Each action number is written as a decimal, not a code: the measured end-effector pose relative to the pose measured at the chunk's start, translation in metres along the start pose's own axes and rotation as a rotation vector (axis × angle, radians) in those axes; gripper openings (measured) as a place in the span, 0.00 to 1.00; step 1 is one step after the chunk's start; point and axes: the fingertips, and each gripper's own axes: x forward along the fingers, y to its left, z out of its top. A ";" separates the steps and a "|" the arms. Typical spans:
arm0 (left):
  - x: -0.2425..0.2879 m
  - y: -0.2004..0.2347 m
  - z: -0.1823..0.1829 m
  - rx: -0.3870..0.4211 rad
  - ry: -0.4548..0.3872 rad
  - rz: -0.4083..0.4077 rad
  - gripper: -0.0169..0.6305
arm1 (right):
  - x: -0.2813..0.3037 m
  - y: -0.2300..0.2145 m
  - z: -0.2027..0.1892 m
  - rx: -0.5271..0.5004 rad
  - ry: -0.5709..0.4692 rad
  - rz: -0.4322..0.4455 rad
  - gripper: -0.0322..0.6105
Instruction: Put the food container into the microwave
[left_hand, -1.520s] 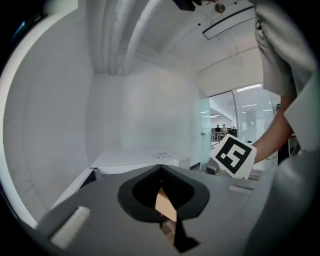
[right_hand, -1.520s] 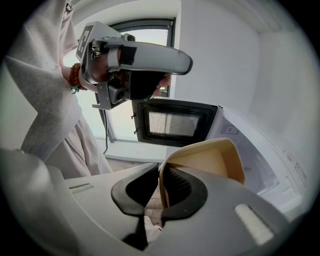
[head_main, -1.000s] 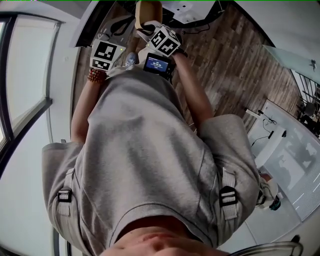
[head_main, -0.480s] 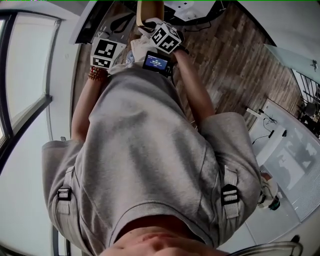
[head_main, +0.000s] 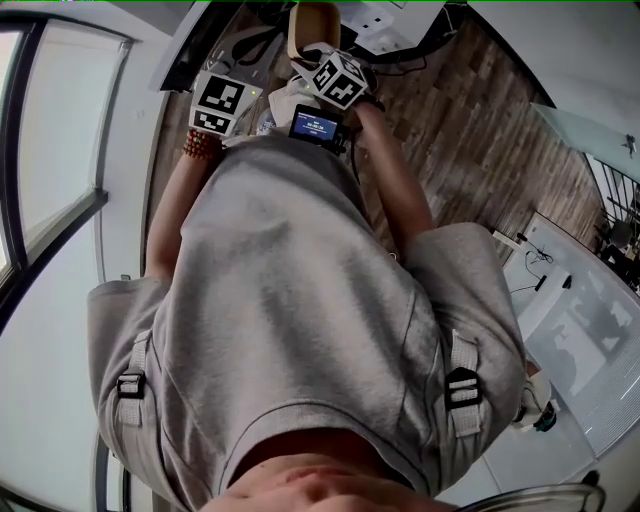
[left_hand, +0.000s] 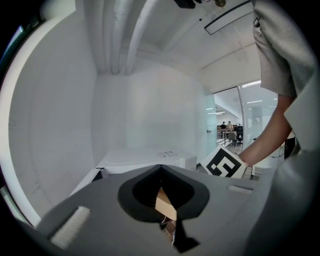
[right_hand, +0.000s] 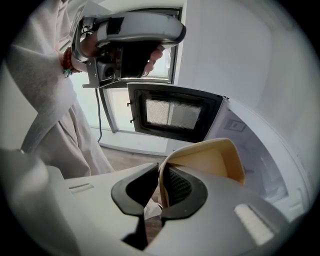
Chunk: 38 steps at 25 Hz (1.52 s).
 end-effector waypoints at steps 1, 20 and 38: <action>0.000 0.001 -0.002 -0.004 0.003 0.002 0.03 | 0.002 -0.002 -0.002 -0.003 0.006 0.002 0.12; 0.039 0.005 -0.011 -0.070 0.033 -0.044 0.03 | 0.029 -0.049 -0.005 -0.023 0.070 -0.099 0.13; 0.093 0.044 -0.035 -0.060 0.133 -0.043 0.03 | 0.057 -0.123 -0.005 0.044 0.046 -0.178 0.13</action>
